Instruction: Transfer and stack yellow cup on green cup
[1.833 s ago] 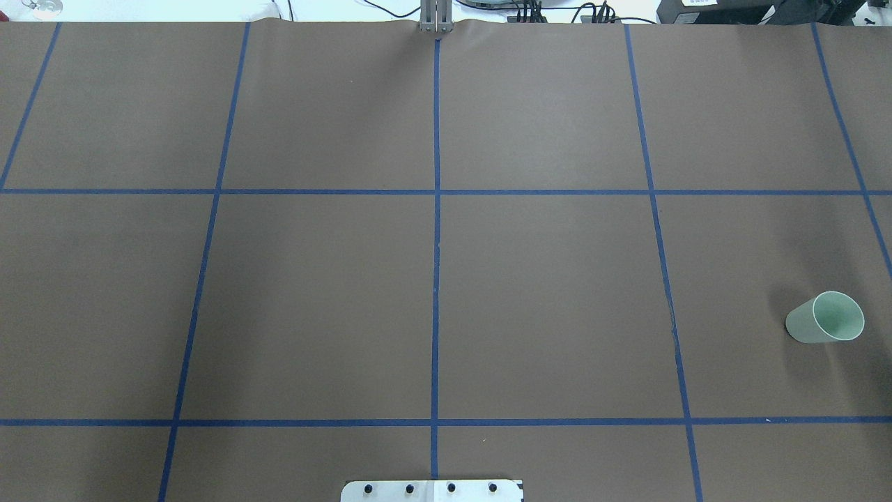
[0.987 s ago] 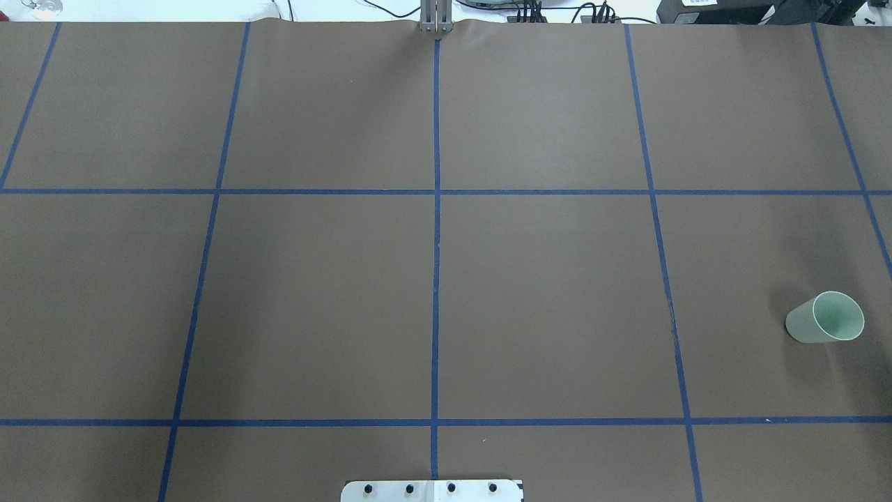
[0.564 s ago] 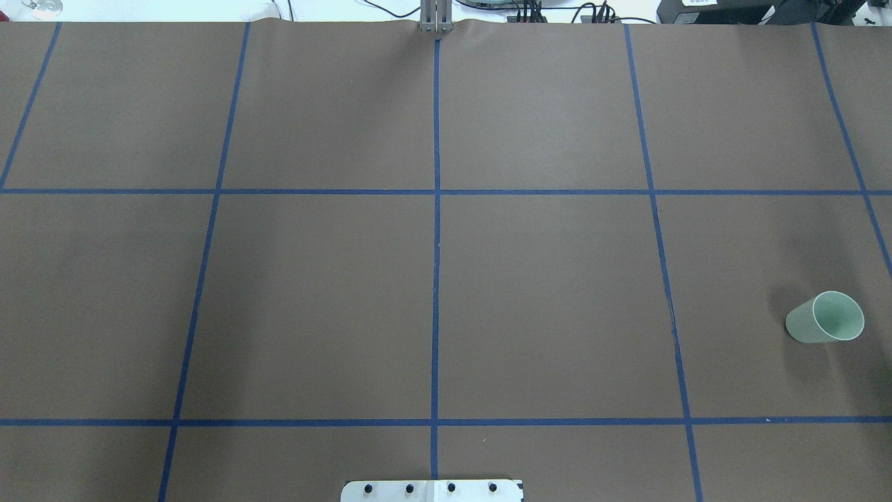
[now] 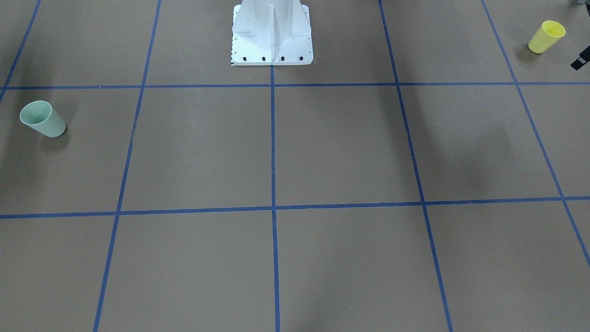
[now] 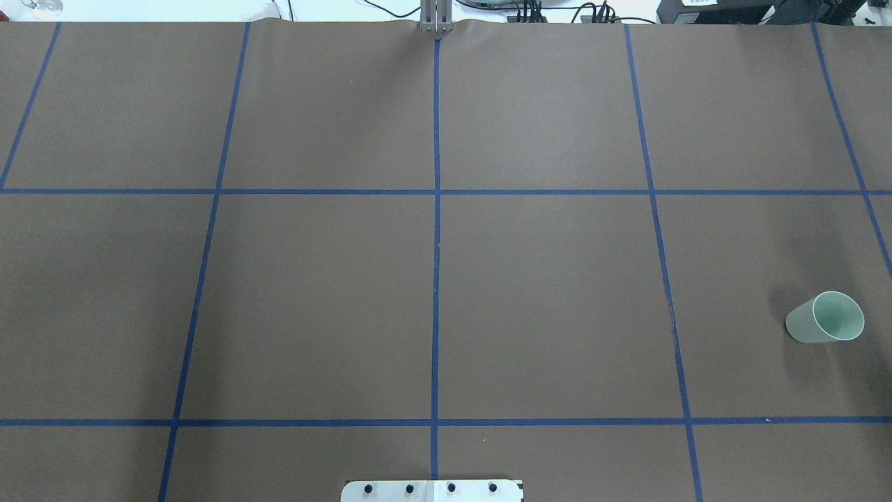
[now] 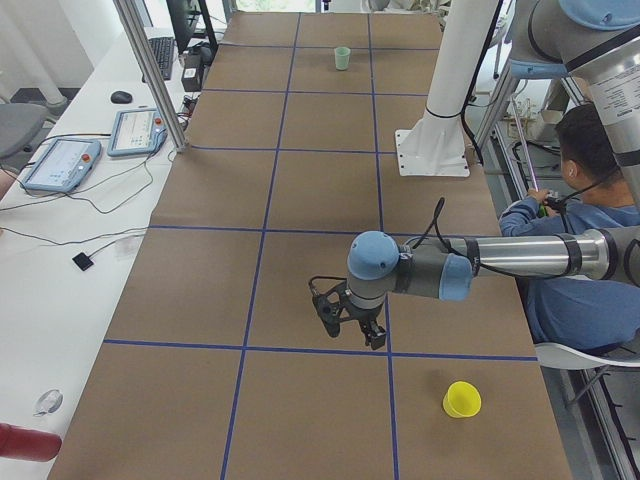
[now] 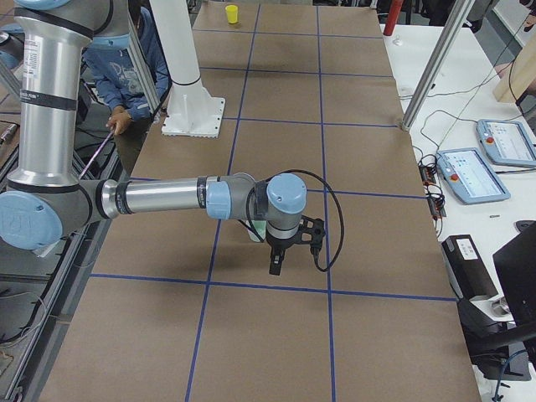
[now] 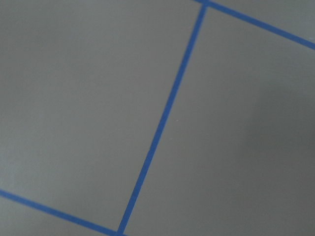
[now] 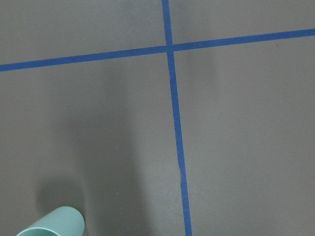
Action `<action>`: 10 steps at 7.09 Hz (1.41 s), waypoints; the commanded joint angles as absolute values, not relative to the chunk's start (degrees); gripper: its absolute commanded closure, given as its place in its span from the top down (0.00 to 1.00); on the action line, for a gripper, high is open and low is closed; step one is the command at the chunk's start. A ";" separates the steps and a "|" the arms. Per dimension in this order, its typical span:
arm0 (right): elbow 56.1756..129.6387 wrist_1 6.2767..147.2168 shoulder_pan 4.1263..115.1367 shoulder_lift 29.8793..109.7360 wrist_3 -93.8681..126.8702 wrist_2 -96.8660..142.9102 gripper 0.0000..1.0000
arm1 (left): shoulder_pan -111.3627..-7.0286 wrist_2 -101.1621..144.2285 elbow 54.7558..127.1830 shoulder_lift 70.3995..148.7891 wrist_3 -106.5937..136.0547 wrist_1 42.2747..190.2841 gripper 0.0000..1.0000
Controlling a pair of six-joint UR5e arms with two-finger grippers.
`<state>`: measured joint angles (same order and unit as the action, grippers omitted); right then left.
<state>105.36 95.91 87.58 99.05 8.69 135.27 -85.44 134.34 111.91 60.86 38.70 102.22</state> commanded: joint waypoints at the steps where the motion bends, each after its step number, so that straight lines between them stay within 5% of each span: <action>1: 105.73 96.06 87.10 99.14 8.79 136.48 1.00 | -85.43 132.36 108.47 48.94 48.48 119.51 1.00; 4: 106.08 96.06 86.31 99.40 8.79 136.93 1.00 | -85.43 127.13 105.56 38.84 75.54 143.74 1.00; 10: 107.14 96.06 85.35 99.93 8.88 136.85 1.00 | -74.40 116.16 102.57 58.95 81.91 124.34 1.00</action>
